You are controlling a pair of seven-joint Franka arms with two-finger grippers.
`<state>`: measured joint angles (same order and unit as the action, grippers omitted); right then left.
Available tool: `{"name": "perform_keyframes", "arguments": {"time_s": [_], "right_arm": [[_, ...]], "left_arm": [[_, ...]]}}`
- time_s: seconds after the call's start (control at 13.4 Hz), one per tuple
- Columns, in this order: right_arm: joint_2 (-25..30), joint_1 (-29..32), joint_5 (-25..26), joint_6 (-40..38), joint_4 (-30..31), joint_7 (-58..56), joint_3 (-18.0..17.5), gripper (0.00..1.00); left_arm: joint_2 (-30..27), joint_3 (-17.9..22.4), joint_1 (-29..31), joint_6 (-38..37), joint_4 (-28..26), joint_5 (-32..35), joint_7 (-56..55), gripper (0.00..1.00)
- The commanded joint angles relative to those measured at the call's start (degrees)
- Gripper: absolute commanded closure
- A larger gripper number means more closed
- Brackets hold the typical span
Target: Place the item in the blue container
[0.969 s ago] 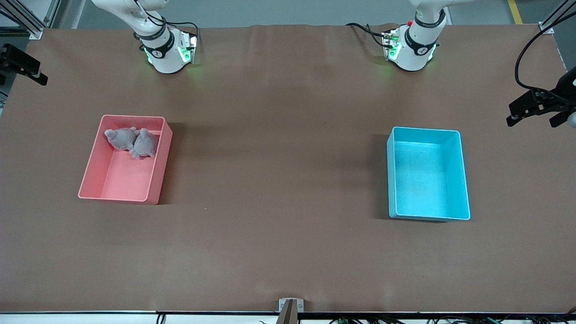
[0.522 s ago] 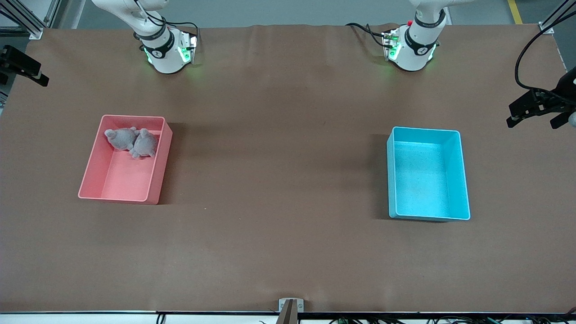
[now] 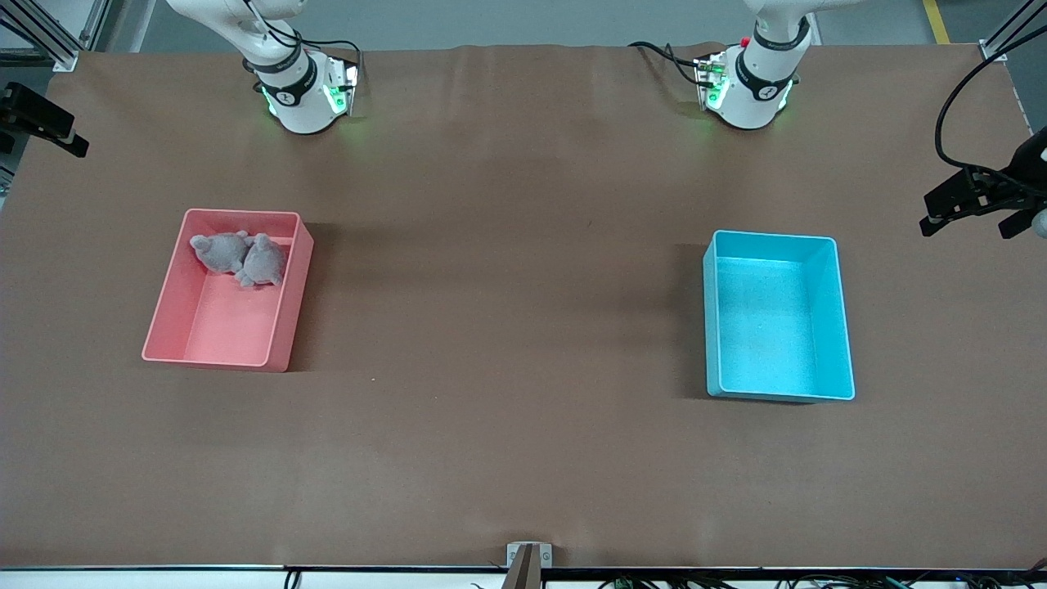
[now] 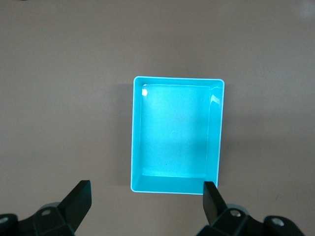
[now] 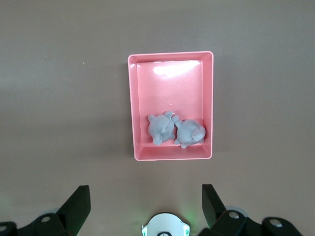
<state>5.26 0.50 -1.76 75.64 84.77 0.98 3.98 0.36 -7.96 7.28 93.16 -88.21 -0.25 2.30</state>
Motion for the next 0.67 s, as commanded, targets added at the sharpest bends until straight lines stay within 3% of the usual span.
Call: {"name": "perform_keyframes", "arguments": {"time_s": [0.0, 0.37, 0.52, 0.6], "right_arm": [[-0.86, 0.64, -0.61, -0.24, -0.22, 0.95, -0.2, 0.0], [-13.23, 2.92, 0.0, 3.18, -0.4, 0.25, -0.11, 0.0], [-15.01, 3.63, -0.17, 3.28, 0.73, 0.77, -0.02, 0.0], [-14.93, 3.37, -0.69, 4.59, 4.4, 1.91, -0.02, 0.0]], "left_arm": [[0.61, -0.22, 0.1, -0.17, 1.37, -0.98, 0.07, 0.0], [0.61, -0.22, 0.1, -0.17, 1.37, -0.89, 0.16, 0.0], [0.61, -0.22, 0.1, -0.08, 1.37, -0.89, 0.16, 0.0], [0.61, -0.22, 0.1, -0.17, 1.37, -0.98, 0.25, 0.0]]}}
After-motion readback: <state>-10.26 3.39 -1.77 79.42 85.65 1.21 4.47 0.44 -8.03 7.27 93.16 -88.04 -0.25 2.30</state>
